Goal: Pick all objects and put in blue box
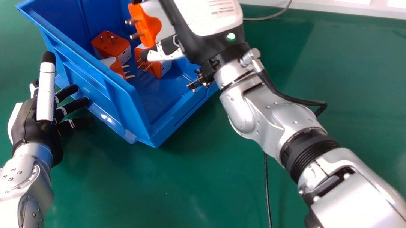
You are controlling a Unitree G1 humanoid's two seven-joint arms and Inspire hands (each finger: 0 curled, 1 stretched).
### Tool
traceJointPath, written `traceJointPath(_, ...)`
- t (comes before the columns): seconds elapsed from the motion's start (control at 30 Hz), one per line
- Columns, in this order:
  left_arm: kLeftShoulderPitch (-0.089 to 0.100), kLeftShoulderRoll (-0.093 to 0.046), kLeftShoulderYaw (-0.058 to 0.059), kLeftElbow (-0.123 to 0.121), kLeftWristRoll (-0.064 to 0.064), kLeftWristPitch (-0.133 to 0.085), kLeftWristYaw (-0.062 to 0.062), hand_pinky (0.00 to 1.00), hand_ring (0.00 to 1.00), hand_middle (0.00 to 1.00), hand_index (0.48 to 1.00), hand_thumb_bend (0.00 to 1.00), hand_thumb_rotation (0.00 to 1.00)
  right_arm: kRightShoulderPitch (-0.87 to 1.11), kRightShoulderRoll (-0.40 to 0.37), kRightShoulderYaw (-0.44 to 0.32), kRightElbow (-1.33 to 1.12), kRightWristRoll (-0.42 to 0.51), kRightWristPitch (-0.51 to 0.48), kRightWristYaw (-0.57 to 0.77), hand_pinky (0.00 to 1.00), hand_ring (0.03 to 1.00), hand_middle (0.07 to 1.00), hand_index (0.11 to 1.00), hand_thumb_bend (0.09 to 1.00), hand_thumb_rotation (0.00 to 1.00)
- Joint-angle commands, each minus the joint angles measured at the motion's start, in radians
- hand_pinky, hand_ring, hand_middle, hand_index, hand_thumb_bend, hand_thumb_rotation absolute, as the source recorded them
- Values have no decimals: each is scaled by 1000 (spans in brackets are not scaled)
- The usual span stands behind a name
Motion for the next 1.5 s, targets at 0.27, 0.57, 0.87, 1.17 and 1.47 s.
traceJointPath(0.27, 22, -25, -22, 13, 7, 33, -5, 651, 736, 846, 884, 835, 931, -64, 50, 15, -50, 43, 287, 282, 448, 579, 639, 574, 576, 19)
traceJointPath(0.57, 18, -22, -21, 26, 7, 25, -11, 658, 736, 846, 884, 838, 933, -56, 33, 55, -79, 35, 306, 231, 882, 912, 925, 911, 913, 210)
traceJointPath(0.87, 10, -18, -18, 39, 4, 25, -15, 662, 734, 843, 882, 836, 933, -39, 20, 65, -101, 36, 287, 163, 985, 989, 990, 989, 990, 272)
traceJointPath(1.17, 14, -19, -17, 33, 4, 27, -16, 660, 736, 842, 882, 841, 933, 37, -48, 70, -208, 26, 221, 55, 999, 999, 999, 999, 1000, 321)
traceJointPath(1.47, 19, -25, -21, 8, 6, 43, -7, 666, 738, 843, 882, 836, 932, 330, -261, 25, -528, 9, 69, -171, 1000, 1000, 1000, 1000, 1000, 389)
